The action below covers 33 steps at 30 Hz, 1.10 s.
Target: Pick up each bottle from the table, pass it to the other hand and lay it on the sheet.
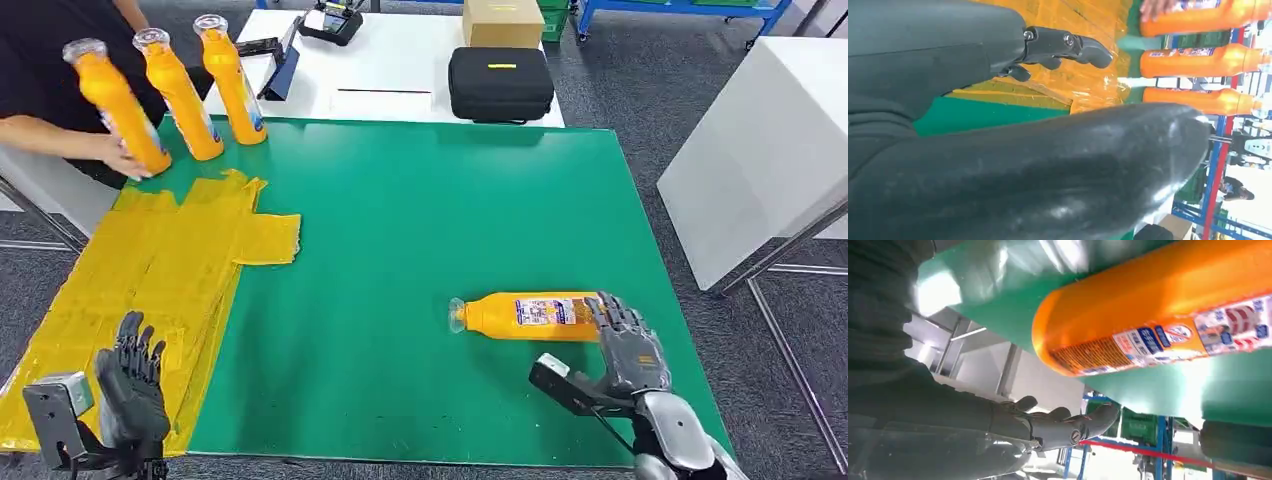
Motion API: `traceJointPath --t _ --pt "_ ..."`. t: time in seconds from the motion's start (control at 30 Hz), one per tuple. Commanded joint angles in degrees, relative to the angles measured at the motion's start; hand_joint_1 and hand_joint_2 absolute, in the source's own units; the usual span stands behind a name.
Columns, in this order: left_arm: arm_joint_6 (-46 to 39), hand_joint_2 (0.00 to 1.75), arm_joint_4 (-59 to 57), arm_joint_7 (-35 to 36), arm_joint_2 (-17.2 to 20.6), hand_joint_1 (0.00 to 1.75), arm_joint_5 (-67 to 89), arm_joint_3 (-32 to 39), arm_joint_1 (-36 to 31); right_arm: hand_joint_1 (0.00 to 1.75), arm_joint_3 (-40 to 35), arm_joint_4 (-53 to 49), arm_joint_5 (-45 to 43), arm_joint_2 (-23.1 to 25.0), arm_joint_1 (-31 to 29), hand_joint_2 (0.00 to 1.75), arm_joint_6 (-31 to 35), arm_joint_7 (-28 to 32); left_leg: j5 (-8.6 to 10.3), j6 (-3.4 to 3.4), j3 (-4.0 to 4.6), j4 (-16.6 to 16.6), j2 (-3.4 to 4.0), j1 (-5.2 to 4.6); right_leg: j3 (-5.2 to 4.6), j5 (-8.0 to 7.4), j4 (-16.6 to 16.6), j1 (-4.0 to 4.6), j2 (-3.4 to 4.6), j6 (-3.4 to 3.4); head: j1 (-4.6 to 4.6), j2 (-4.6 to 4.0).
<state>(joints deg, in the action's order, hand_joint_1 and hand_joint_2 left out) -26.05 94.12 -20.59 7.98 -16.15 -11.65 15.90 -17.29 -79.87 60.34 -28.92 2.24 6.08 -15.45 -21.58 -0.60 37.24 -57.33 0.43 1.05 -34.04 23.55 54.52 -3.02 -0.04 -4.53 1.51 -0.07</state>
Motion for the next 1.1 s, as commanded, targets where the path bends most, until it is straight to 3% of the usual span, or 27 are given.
traceJointPath --t 0.03,0.67,1.0,1.1 --pt "0.3 0.0 -0.3 0.2 0.8 0.0 -0.2 -0.3 -0.4 0.0 -0.1 1.6 2.2 4.8 -4.0 1.75 -3.5 -1.2 -0.21 0.03 -0.37 0.0 0.13 0.09 0.3 0.13 0.0 0.14 0.15 0.46 0.02 0.0" --pt "2.1 0.0 -1.1 -1.2 1.4 0.0 -3.2 1.0 -0.7 0.0 -3.9 10.7 6.4 5.6 -10.7 1.75 -9.4 -1.7 -0.13 0.01 -0.31 0.0 0.11 0.09 0.27 0.06 -0.1 0.13 0.12 0.38 0.0 0.0" --pt "2.5 0.0 -2.3 -1.8 1.0 0.0 -4.4 1.4 -2.0 0.0 -4.8 16.5 7.4 9.8 -14.4 1.75 -13.8 0.1 -0.13 0.03 -0.4 0.1 0.14 0.09 0.32 0.07 -0.1 0.14 0.16 0.44 0.0 0.0" --pt "3.6 0.0 -4.1 -1.5 0.6 0.0 -4.8 1.6 -4.7 0.0 -5.8 22.3 5.2 11.0 -17.2 1.75 -17.3 3.1 -0.09 0.02 -0.32 0.1 0.11 0.1 0.26 0.04 -0.1 0.13 0.12 0.35 0.0 0.0"
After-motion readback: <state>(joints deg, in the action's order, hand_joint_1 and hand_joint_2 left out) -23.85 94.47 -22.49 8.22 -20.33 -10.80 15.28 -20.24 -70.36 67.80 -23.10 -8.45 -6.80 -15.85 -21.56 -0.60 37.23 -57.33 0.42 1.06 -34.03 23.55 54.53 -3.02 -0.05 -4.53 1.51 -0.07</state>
